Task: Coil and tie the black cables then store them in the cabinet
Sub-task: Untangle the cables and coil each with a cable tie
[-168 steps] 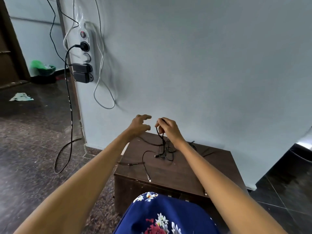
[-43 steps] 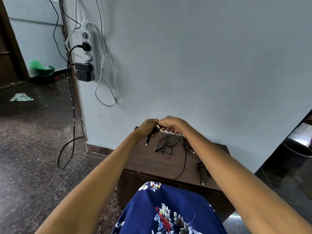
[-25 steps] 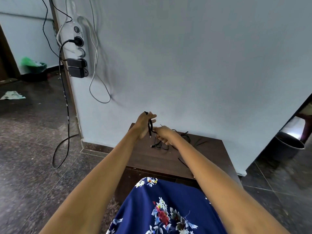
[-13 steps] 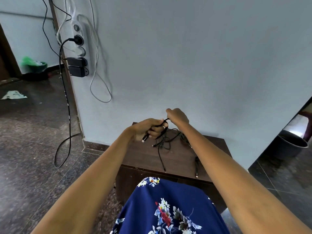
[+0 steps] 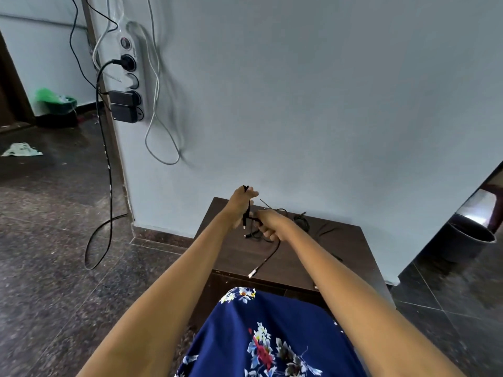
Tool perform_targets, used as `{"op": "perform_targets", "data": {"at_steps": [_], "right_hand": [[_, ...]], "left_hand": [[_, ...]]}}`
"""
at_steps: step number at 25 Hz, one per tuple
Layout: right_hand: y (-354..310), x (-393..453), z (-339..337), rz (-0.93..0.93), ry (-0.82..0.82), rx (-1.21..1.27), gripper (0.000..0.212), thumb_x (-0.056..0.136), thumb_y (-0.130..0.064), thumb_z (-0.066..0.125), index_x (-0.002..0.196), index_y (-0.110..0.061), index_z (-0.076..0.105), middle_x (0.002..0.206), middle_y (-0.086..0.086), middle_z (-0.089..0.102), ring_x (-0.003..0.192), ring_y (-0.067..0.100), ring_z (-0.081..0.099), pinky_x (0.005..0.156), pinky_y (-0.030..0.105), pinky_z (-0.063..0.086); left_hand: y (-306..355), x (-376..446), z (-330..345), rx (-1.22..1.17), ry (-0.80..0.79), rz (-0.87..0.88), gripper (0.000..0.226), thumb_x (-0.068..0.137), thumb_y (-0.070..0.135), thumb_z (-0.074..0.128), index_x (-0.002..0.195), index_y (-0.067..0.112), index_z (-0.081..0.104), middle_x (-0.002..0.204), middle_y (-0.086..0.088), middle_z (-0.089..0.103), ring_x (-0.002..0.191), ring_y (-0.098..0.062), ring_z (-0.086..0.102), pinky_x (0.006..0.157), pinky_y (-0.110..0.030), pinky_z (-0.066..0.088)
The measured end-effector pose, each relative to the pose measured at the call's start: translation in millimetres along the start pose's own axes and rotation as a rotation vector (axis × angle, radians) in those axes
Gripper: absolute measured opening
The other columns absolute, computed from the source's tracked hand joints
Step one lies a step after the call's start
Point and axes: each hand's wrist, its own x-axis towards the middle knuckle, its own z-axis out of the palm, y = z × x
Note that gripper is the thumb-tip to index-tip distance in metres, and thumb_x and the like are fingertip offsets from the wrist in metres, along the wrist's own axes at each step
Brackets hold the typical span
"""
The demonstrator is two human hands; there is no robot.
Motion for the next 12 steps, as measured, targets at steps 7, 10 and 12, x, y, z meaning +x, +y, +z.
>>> {"op": "perform_targets", "data": {"at_steps": [7,10,12], "right_hand": [[-25,6,-44,-0.268,0.378,-0.135,0.033,0.087,-0.028,0.045,0.058,-0.013,0.044,0.054,0.0,0.04,0.048,0.018,0.033,0.052,0.026,0.025],[-26,15,-43,-0.275,0.477,-0.044,0.038,0.09,-0.032,0.043,0.057,-0.013,0.045,0.059,0.002,0.047,0.057,0.023,0.042,0.057,0.03,0.03],[-19,21,-31,-0.256,0.463,0.146,0.042,0.095,-0.036,0.04,0.059,-0.013,0.045,0.061,0.003,0.048,0.062,0.023,0.046,0.059,0.03,0.033]], "left_hand": [[-7,-16,-8,-0.005,-0.331,-0.121,0.037,0.104,0.027,0.027,0.081,0.009,0.05,0.047,0.003,0.041,0.035,-0.009,0.037,0.042,-0.021,0.038],[3,-14,-13,-0.246,-0.474,-0.147,0.041,0.101,0.039,0.03,0.075,0.014,0.049,0.042,0.01,0.024,0.031,-0.004,0.019,0.034,-0.018,0.023],[4,-12,-11,-0.302,-0.519,-0.105,0.037,0.101,0.036,0.032,0.074,0.016,0.047,0.044,0.011,0.024,0.035,-0.005,0.014,0.034,-0.017,0.023]]}}
